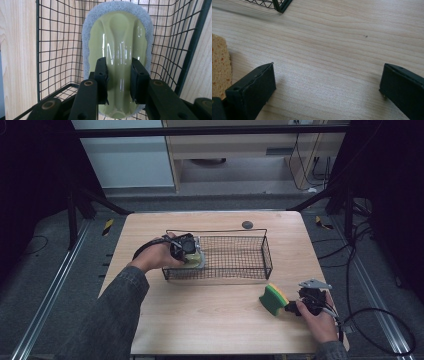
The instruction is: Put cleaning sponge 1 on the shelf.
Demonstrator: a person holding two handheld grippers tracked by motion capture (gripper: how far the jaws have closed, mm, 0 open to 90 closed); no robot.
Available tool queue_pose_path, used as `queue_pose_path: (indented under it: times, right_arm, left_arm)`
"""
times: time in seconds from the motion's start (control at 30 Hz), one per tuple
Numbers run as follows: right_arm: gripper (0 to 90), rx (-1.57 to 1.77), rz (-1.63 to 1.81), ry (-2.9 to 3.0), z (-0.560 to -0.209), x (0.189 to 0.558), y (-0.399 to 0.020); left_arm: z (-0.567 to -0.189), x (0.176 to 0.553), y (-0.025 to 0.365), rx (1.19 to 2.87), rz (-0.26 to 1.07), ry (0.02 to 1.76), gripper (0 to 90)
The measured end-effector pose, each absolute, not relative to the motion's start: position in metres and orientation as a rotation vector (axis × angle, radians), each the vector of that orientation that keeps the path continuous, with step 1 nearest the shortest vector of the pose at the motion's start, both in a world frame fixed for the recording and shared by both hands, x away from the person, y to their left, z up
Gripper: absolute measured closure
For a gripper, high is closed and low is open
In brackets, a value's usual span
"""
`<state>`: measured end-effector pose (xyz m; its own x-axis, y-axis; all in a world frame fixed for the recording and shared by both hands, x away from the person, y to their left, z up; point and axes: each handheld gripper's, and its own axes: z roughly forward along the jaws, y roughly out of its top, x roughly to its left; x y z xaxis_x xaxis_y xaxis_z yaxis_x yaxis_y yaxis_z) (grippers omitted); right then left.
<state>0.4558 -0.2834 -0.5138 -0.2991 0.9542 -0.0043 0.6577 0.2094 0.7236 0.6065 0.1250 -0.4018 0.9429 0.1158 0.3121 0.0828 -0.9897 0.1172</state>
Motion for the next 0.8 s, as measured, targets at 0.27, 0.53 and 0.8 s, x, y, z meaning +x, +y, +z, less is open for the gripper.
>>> queue_pose_path:
  times: [0.27,0.53,0.8]
  right_arm:
    - [0.4,1.492,0.867,2.035,-0.514,0.456,-0.283]
    - [0.4,1.492,0.867,2.035,-0.514,0.456,-0.283]
    - [0.5,1.492,0.867,2.035,-0.514,0.456,-0.283]
  left_arm:
    - [-0.406,0.608,0.123,3.01,0.472,0.153,70.5]
    - [-0.406,0.607,0.122,3.006,0.457,0.168,69.1]
    - [-0.396,0.603,0.123,2.962,0.474,0.169,68.0]
